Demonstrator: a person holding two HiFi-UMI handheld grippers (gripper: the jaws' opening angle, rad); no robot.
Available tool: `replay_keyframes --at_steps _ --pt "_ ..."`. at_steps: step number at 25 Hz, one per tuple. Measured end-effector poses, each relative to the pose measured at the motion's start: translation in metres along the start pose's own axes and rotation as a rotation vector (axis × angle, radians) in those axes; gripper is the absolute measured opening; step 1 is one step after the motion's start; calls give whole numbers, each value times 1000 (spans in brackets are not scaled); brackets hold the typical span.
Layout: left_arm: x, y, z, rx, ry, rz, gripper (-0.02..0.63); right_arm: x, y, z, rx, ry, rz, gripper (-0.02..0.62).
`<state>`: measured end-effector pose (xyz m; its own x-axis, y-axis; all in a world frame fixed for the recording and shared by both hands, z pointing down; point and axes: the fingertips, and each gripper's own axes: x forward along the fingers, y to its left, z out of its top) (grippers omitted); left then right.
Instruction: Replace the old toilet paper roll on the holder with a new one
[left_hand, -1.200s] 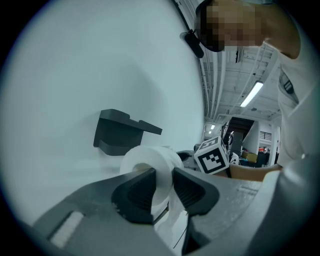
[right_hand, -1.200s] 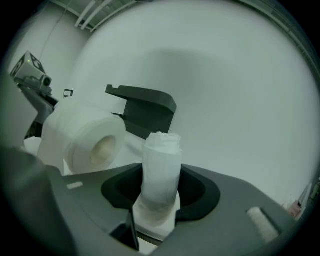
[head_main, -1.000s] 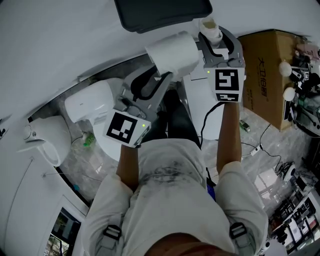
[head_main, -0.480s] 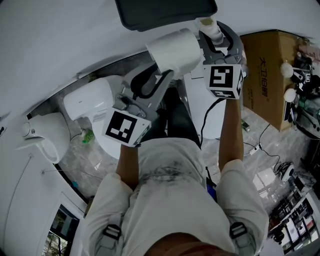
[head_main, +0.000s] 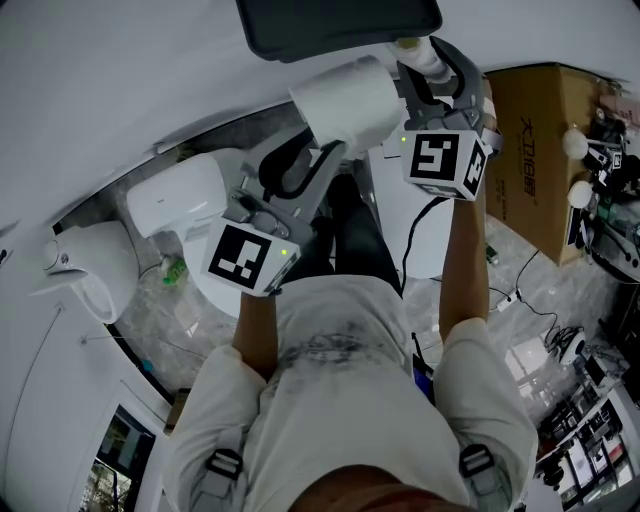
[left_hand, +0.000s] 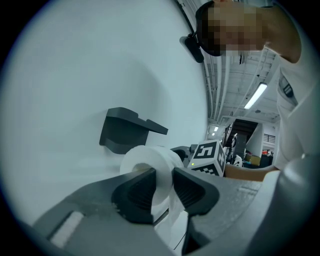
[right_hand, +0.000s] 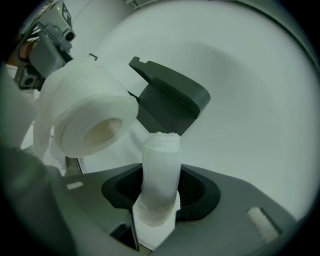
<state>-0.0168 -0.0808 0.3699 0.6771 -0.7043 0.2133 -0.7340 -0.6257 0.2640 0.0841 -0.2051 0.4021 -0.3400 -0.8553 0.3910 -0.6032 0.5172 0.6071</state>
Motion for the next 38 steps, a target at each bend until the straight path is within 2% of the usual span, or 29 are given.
replay_keyframes --at_steps 14,26,38 --pt "-5 6 -2 23 -19 6 127 1 0 8 -167 24 -37 189" --pt "-16 12 -2 10 -24 28 127 0 4 23 -304 42 -78 190" --pt "-32 20 -1 3 -33 50 127 2 16 49 -361 -1 -85 207"
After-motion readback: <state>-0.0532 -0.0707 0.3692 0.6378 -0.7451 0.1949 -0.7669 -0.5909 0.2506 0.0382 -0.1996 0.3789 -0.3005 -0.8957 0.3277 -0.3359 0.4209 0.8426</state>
